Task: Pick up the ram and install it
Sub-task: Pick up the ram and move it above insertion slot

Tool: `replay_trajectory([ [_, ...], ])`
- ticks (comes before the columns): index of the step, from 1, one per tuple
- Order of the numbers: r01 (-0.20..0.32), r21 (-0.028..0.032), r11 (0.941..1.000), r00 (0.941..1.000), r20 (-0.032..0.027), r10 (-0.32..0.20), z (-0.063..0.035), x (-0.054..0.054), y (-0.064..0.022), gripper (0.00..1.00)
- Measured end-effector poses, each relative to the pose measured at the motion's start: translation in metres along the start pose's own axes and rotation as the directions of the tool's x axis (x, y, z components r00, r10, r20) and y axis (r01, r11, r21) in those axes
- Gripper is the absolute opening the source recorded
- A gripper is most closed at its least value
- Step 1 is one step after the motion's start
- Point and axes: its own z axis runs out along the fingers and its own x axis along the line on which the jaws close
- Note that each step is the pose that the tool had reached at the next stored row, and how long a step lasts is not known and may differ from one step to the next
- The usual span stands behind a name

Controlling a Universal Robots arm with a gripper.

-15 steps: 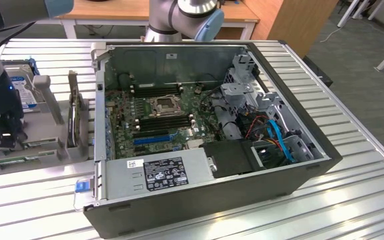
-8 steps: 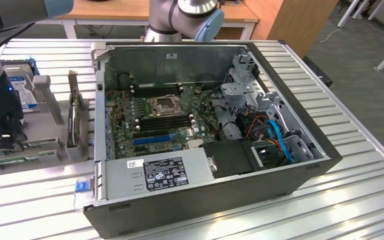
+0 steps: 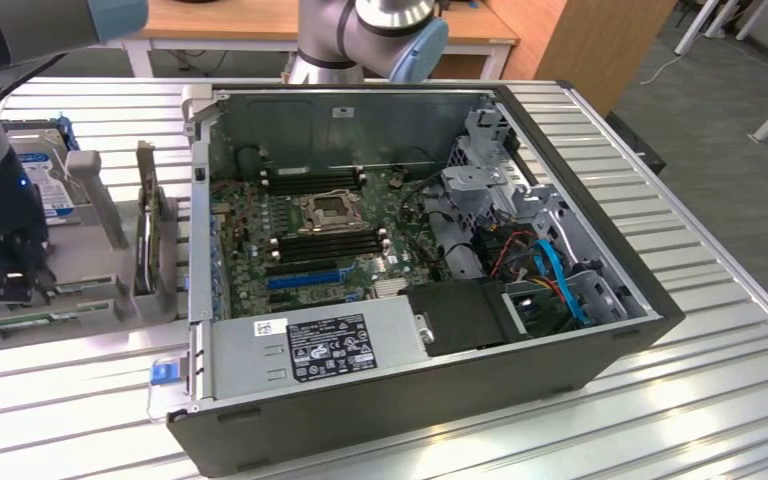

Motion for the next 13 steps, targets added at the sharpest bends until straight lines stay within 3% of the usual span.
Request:
replay_trajectory([
  [13,0.000,-0.0001,1.0000,1.0000,-0.0001,0.000,0.0157,0.002,-0.0009,0.31],
])
